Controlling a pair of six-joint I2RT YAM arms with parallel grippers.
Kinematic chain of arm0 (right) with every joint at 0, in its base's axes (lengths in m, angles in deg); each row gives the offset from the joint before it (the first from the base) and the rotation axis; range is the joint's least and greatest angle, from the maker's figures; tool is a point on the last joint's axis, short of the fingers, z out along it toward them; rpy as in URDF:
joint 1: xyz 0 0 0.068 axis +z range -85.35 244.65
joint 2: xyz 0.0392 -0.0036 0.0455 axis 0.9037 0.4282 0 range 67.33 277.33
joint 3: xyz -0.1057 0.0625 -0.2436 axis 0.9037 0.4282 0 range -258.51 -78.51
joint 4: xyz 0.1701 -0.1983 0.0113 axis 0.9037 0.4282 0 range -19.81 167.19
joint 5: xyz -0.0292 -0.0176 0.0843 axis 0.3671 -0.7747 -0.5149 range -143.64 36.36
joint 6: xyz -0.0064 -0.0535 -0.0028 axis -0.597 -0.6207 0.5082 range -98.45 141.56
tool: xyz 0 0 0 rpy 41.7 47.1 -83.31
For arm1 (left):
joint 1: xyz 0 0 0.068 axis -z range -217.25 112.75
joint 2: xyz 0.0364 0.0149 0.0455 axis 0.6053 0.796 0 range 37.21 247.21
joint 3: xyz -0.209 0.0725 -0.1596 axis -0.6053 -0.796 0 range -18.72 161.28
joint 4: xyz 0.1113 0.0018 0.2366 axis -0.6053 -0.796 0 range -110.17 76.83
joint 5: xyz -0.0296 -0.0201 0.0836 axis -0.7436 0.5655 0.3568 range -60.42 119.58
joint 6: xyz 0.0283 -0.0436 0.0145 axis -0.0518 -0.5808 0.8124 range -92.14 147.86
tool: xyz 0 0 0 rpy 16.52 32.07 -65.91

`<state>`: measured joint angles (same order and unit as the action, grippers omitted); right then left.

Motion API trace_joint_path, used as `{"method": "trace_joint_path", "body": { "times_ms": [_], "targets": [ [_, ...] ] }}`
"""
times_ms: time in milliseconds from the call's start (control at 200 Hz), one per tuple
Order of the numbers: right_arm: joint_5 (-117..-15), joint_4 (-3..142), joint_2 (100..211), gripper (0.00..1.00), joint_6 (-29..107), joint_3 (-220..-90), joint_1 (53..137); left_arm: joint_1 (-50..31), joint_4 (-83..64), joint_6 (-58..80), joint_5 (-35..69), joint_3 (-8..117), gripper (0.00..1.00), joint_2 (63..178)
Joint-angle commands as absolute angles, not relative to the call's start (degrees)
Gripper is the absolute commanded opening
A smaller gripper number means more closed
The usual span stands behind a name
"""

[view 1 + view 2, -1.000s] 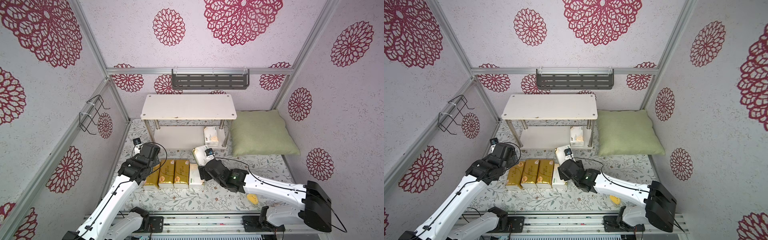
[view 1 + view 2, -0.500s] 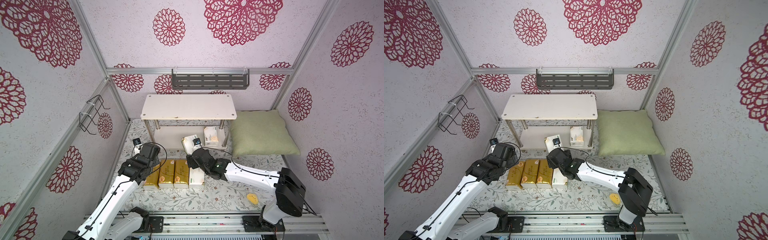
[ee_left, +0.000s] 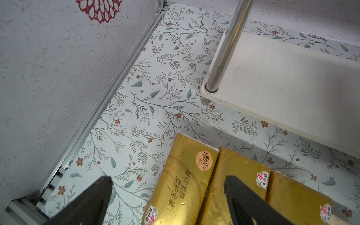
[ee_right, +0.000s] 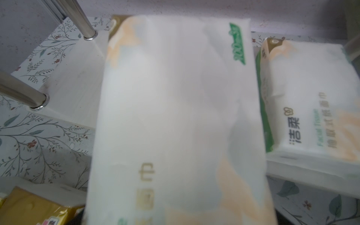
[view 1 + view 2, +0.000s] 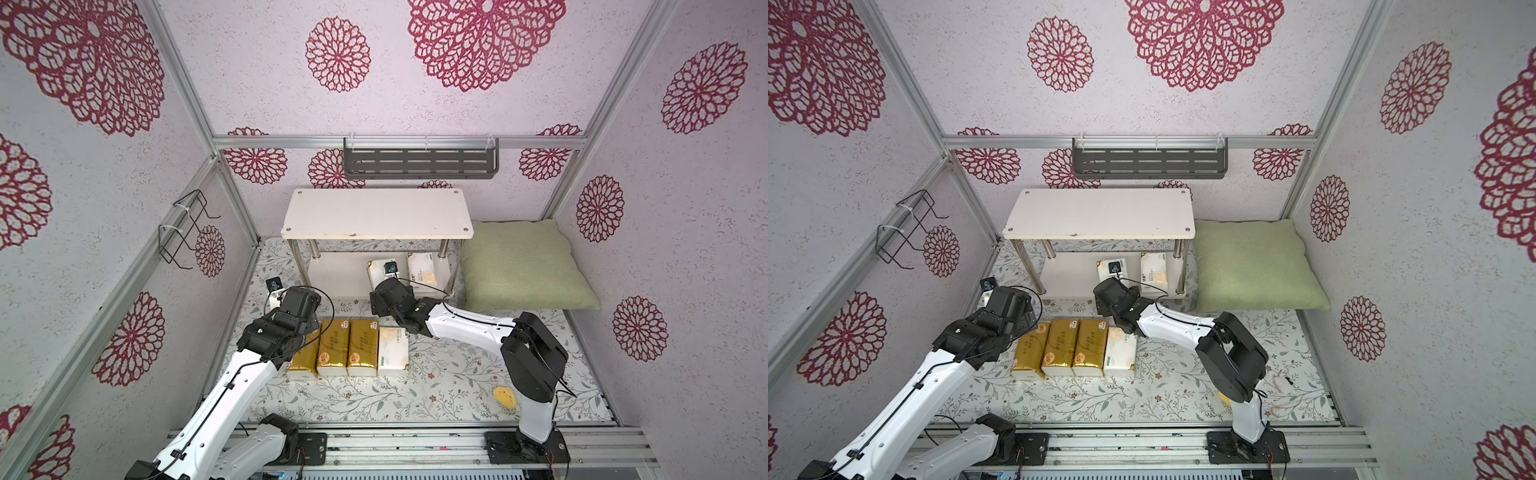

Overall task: Place the tissue boxes on the shelf by color
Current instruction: Place a box of tissues on the shelf.

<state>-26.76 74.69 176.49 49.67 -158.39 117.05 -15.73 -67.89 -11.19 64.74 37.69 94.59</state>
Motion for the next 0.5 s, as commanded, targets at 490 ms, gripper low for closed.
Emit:
{"method": "trace_joint_path", "body": {
  "times_ms": [490],
  "targets": [
    [-23.08, 76.5, 185.91, 0.86, 51.96, -171.68, 113.76, -15.25, -67.35, -11.2, 64.58, 36.82, 0.97, 94.51]
  ]
}}
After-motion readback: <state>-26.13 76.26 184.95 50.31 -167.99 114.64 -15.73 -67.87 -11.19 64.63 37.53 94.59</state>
